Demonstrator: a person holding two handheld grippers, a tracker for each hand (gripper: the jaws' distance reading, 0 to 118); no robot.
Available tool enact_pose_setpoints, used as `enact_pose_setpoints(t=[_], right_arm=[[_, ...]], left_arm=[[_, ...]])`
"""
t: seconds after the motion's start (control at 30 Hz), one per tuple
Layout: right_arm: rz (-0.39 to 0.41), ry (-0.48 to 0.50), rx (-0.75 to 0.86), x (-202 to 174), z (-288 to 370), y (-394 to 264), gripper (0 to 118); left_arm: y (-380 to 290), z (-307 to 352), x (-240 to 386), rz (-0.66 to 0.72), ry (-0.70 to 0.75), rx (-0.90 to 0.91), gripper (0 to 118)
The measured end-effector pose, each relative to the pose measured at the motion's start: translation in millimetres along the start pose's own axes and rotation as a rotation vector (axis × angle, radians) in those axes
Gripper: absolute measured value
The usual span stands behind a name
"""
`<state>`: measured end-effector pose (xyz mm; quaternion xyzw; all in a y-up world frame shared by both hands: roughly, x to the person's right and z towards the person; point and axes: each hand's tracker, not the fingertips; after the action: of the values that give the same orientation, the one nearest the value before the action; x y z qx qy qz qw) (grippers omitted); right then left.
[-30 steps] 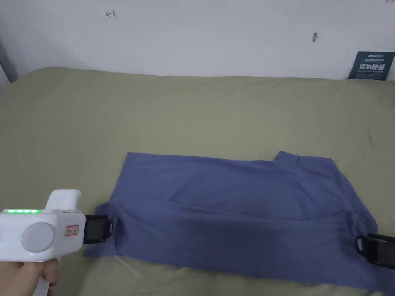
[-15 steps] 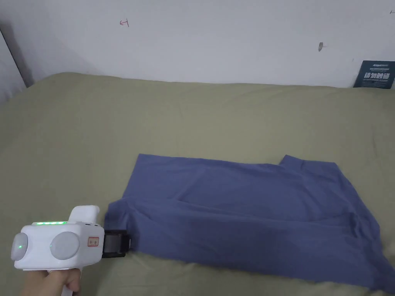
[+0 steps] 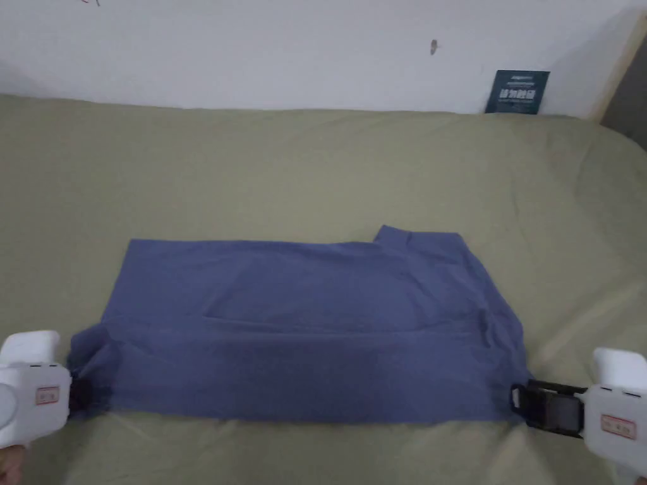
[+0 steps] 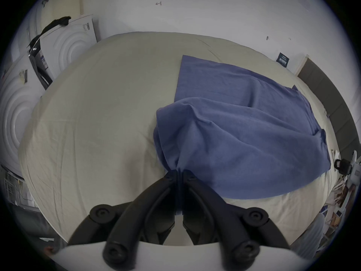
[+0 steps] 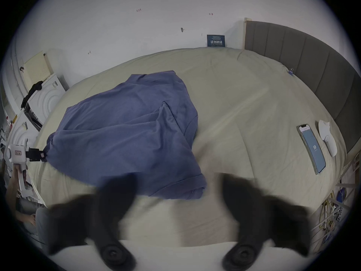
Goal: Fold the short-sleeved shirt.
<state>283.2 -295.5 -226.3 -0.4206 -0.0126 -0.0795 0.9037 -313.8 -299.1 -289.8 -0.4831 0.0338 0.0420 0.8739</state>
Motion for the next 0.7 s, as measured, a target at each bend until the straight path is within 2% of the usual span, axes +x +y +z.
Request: enact_pose_setpoints(t=[0.03, 0.17, 0.27, 0.3, 0.37, 0.4, 0.53, 0.7], right_arm=[[-0.003, -0.006, 0.0, 5.2, -4.1, 0.5, 112], [-0.013, -0.015, -0.03, 9.4, -19.7, 6.1, 111], [0.017, -0.029, -0.088, 9.3, -44.6, 7.2, 106], [0.034, -0.032, -0.1, 5.3, -45.5, 8.0, 95], [0.048, -0.027, -0.092, 0.8, -45.5, 7.2, 22], [0.046, -0.016, -0.09, -1.7, -43.5, 6.6, 10], [0.075, -0.034, -0.08, 1.5, -23.4, 9.7, 9], [0.065, -0.021, -0.055, 3.0, 7.2, 7.3, 9]], left_arm=[[0.5, 0.5, 0.2, 0.001, -0.001, -0.001, 4], [1.9, 2.2, -1.3, 0.009, -0.01, -0.001, 4], [2.8, 1.4, -1.6, 0.003, -0.01, -0.006, 4], [3.0, 1.2, -1.3, 0.0, -0.009, -0.008, 4], [2.8, 1.0, -1.0, -0.005, -0.01, -0.013, 4], [2.9, 1.7, -0.3, -0.01, -0.011, -0.016, 4], [2.7, 13.1, 2.1, -0.056, 0.013, -0.007, 4], [-2.7, 34.5, -6.2, -0.056, -0.002, 0.001, 4]])
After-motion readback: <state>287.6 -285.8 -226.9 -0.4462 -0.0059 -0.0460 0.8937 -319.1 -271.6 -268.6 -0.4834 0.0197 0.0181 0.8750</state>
